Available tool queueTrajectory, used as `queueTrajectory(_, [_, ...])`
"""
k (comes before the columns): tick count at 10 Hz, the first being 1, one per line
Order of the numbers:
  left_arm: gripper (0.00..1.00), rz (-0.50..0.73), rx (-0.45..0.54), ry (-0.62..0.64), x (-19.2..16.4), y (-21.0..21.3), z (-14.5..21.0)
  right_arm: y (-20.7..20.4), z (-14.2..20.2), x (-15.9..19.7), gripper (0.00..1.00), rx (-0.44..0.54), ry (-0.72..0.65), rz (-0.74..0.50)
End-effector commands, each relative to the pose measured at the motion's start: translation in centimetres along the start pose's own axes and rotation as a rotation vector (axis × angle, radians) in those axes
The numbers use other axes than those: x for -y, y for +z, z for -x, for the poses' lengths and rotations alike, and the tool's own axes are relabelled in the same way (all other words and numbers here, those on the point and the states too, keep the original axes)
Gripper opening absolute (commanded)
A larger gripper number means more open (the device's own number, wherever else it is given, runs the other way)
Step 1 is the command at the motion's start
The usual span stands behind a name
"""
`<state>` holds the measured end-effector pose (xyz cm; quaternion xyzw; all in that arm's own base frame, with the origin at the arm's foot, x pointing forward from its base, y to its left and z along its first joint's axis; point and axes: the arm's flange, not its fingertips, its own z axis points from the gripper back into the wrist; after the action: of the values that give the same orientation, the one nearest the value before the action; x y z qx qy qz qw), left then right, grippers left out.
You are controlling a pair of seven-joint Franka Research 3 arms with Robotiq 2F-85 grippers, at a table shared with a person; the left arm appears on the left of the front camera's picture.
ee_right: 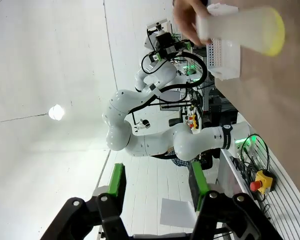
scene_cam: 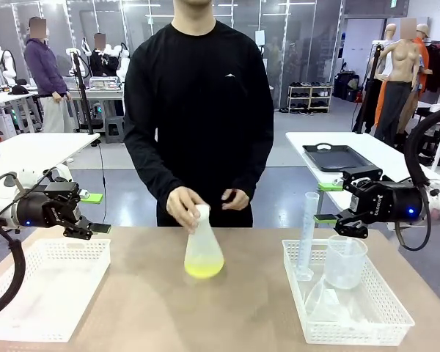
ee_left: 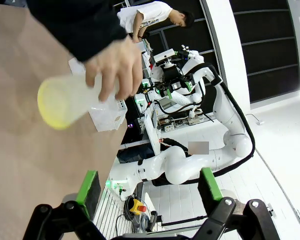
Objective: Prepare the solutions needed for the experiment.
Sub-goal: When the human places the Big flask in the center of the table, pick up the Big flask and place it in the left Organizing basket.
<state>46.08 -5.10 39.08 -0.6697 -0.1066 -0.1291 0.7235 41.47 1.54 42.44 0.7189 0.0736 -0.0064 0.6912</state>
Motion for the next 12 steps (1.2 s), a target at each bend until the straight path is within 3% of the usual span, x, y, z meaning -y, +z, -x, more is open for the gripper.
queueTrajectory(1, [1.0,0.002,-0.011,-0.013,0.14,0.06,-0.02,-0.04,0.12,-0.07,0.65,-0.003,0.002,-0.007])
queueTrajectory(12, [1.0,-0.018,0.004,0.014,-0.27,-0.6,-0.58,-0.04,0.12,-0.07,0.65,-0.003,0.002,-0.007])
